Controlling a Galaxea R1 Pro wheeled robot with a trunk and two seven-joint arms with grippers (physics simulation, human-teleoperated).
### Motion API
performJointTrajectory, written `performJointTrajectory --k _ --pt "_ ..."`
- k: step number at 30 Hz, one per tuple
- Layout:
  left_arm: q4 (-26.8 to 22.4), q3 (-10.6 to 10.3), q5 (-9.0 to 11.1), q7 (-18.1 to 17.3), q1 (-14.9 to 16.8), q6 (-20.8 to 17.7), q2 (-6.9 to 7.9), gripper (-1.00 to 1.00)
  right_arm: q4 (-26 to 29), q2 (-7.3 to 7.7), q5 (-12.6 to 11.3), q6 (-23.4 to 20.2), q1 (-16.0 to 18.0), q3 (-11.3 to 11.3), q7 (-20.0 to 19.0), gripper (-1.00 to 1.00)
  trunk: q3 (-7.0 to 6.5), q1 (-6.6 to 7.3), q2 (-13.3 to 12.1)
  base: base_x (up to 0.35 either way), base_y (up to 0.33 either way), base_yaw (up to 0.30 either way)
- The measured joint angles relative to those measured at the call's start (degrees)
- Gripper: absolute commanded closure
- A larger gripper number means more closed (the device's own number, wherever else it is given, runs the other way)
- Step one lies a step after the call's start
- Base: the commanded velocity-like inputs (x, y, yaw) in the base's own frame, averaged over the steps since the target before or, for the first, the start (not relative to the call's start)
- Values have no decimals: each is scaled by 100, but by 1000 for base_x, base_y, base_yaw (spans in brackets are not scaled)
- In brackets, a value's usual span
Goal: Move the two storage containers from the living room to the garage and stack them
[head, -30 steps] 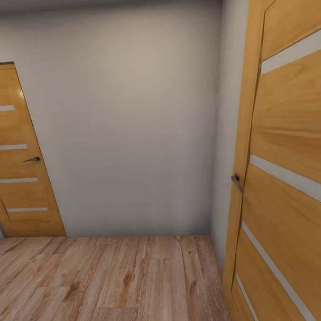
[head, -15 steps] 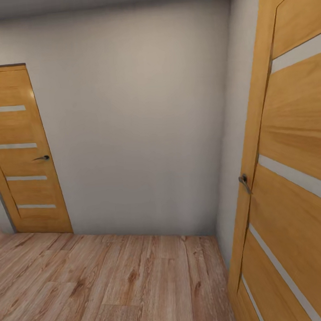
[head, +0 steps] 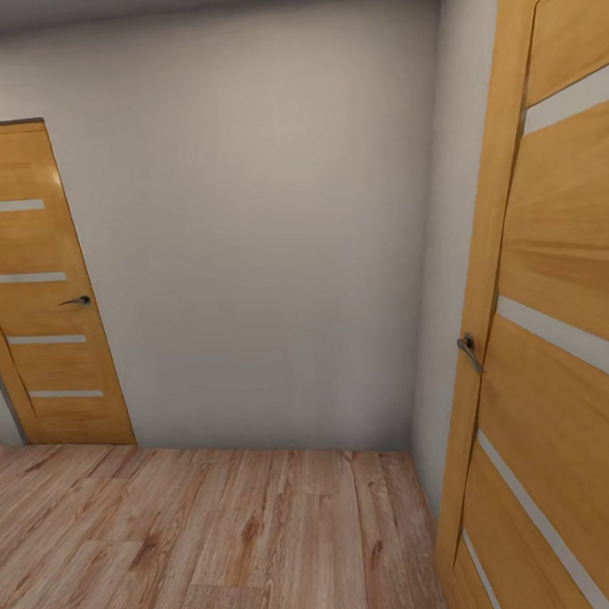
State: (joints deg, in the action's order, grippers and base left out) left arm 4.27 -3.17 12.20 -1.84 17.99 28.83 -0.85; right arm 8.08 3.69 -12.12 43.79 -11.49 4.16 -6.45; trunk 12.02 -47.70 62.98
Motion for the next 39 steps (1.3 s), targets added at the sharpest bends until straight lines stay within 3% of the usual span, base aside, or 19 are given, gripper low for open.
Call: performJointTrajectory --k 39 --pt "-1 0 -3 8 0 -2 -6 -100 0 0 -9 -8 0 0 1 -100 -14 -2 0 44 -23 -28"
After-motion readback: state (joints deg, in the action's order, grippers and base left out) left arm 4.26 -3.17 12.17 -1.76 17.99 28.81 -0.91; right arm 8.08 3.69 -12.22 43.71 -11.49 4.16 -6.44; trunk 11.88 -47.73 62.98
